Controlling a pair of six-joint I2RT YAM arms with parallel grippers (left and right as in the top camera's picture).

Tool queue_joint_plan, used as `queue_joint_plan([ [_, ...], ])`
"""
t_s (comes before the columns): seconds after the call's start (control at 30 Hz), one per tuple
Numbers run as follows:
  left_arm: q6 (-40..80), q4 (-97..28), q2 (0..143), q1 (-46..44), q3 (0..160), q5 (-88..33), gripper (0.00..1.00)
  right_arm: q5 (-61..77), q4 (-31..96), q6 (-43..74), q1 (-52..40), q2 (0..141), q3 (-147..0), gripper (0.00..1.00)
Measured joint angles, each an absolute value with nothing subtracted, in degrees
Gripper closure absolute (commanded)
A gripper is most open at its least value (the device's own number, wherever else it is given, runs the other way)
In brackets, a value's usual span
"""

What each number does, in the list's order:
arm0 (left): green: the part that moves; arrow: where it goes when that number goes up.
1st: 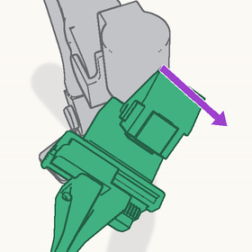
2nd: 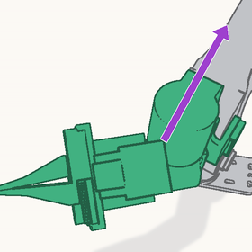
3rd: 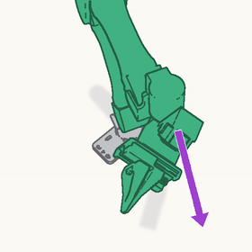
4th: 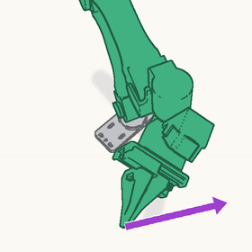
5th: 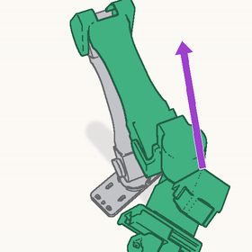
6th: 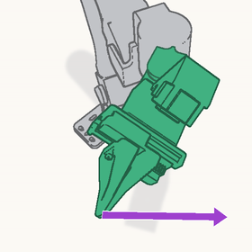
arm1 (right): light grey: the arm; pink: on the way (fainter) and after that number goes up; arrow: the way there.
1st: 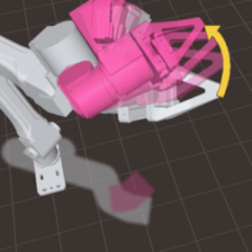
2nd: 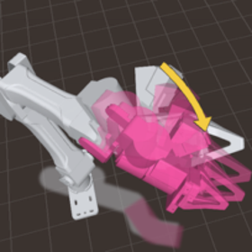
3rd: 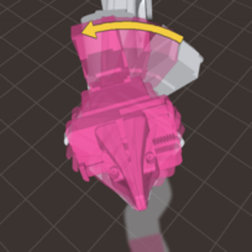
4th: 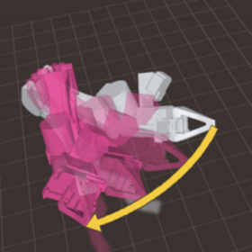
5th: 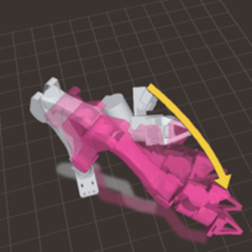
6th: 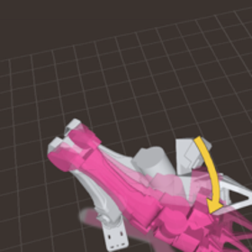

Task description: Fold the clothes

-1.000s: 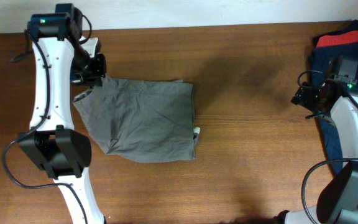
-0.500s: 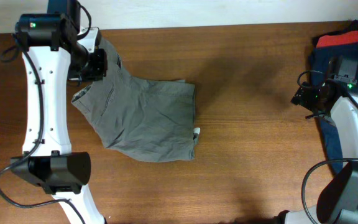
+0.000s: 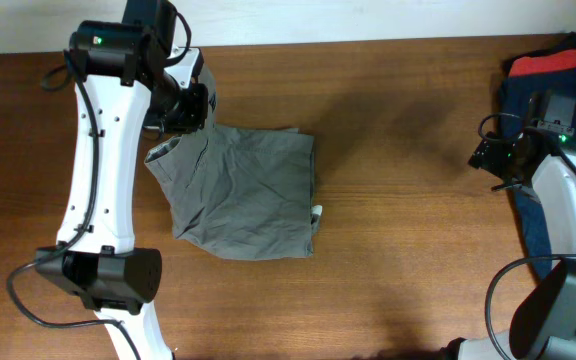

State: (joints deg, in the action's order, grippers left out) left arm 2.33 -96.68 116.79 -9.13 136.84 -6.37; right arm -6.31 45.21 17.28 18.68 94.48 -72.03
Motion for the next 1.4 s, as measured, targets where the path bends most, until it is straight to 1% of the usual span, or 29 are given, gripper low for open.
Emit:
queue_joint_plan([
  [0.33,2.92,-96.68,116.79,-9.52,136.84,-6.59,0.99,-6.31,45.21,17.28,18.68,94.48,-72.03,0.01],
  [0.8,3.11,-95.98,116.79,-11.94,136.53,-11.14,0.99,-6.31,45.21,17.30,18.68,94.48,-72.03,0.01],
  [0.97,3.62,-93.60,116.81,-13.63,132.97,-10.85,0.99,-6.31,45.21,17.28,18.68,94.48,-72.03,0.01],
  [1.2,5.98,-90.37,116.92,-15.51,127.72,-7.40,0.99,-6.31,45.21,17.28,18.68,94.48,-72.03,0.01],
  [1.4,7.33,-89.10,117.03,-17.02,126.41,-6.61,0.99,-6.31,45.21,17.28,18.68,94.48,-72.03,0.01],
])
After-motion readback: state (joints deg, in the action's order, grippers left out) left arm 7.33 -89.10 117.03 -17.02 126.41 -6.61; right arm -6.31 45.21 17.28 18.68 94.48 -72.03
